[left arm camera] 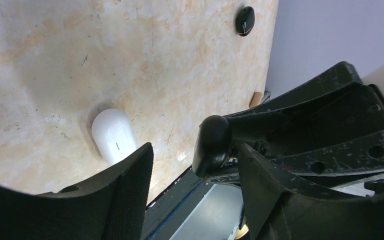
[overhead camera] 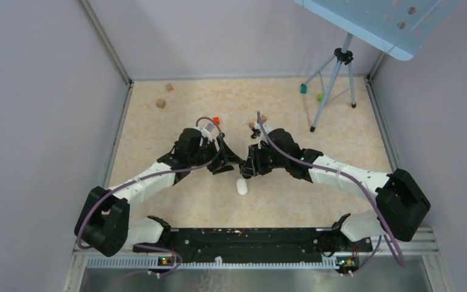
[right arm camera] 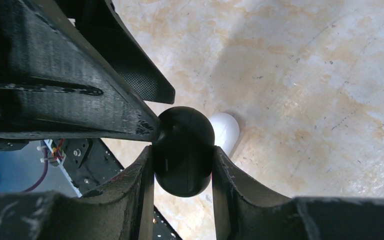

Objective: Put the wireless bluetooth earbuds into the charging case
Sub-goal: Pass from the right arm to the left

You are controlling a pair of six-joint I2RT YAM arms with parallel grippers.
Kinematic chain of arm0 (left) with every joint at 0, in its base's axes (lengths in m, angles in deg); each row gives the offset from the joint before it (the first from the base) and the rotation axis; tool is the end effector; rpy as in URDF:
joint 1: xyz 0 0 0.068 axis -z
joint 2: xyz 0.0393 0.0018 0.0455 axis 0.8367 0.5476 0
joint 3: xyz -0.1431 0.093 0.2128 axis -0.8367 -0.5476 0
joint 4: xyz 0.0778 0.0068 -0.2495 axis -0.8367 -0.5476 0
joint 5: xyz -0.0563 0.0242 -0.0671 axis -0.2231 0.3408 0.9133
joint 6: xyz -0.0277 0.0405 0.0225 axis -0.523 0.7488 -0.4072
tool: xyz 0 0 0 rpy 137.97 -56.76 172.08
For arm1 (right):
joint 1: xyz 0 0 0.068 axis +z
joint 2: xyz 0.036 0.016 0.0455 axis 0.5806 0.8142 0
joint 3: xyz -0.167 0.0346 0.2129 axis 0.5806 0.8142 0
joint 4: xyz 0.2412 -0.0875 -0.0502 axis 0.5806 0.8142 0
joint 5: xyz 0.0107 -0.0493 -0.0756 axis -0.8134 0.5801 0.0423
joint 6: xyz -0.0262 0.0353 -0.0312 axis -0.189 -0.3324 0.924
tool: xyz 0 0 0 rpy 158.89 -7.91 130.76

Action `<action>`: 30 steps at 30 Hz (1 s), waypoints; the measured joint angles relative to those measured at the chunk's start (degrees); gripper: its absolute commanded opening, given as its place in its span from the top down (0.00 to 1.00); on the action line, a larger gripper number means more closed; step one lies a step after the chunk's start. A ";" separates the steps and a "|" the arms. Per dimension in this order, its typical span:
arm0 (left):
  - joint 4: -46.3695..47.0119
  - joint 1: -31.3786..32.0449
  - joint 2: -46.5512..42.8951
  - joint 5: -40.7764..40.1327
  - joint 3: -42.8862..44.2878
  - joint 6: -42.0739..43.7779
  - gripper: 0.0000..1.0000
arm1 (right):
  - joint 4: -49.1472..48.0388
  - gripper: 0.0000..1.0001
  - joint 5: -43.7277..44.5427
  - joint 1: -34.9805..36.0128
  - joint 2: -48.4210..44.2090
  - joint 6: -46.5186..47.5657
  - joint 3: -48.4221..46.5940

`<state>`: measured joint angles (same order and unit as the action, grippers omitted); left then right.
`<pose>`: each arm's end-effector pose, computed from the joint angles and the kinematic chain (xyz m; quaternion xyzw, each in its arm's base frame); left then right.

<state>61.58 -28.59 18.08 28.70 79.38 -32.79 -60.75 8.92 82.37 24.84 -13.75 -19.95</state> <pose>0.2223 -0.1396 0.2196 -0.0918 0.8528 -0.4807 0.1823 0.1970 0.2225 0.2365 -0.1936 0.8673 0.3557 0.2895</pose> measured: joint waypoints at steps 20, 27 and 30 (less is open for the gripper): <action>0.96 -0.15 2.99 5.35 0.00 2.82 0.42 | 0.37 0.87 -1.01 0.70 1.49 0.26 -1.60; 1.25 -0.15 3.80 6.38 0.00 3.17 0.53 | 0.50 0.87 -1.03 1.27 1.99 0.42 -1.79; 1.86 -0.15 3.87 6.99 0.02 3.28 0.64 | 0.52 0.86 -1.01 1.40 2.23 0.42 -1.90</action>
<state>63.44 -28.74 21.95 35.70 79.40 -29.51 -60.23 7.92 83.76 27.07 -13.33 -21.86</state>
